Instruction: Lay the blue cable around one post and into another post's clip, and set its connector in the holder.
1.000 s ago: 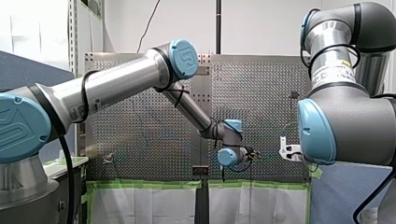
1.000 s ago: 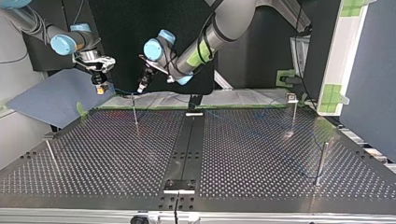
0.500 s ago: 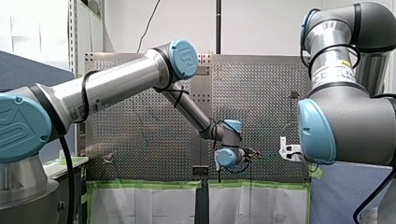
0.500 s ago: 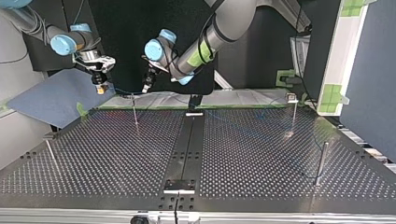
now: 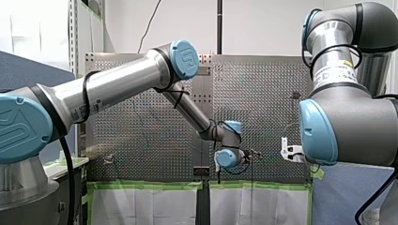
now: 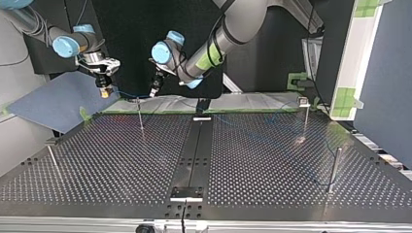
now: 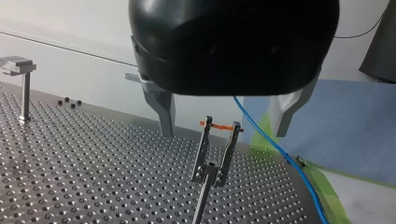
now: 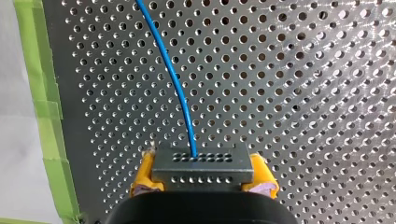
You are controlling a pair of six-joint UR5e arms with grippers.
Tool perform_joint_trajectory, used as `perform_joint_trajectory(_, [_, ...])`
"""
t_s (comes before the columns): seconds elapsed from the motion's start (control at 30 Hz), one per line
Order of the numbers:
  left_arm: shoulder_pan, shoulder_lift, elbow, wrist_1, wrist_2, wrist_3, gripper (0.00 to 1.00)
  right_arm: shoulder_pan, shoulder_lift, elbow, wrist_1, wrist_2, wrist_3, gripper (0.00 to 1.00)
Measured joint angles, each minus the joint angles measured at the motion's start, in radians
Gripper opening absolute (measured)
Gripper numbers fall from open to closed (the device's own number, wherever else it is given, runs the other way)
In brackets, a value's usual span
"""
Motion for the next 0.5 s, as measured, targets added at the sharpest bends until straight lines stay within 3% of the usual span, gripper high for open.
perform_joint_trajectory(0.3, [0.004, -0.001, -0.002, -0.001, 0.0, -0.001, 1.0, 0.0, 0.0, 0.0, 0.005, 0.0, -0.004, 0.0])
perform_joint_trajectory(0.5, [0.005, -0.001, -0.013, 0.001, -0.002, 0.0, 1.0, 0.002, -0.001, 0.001, 0.046, 0.008, -0.044, 0.0])
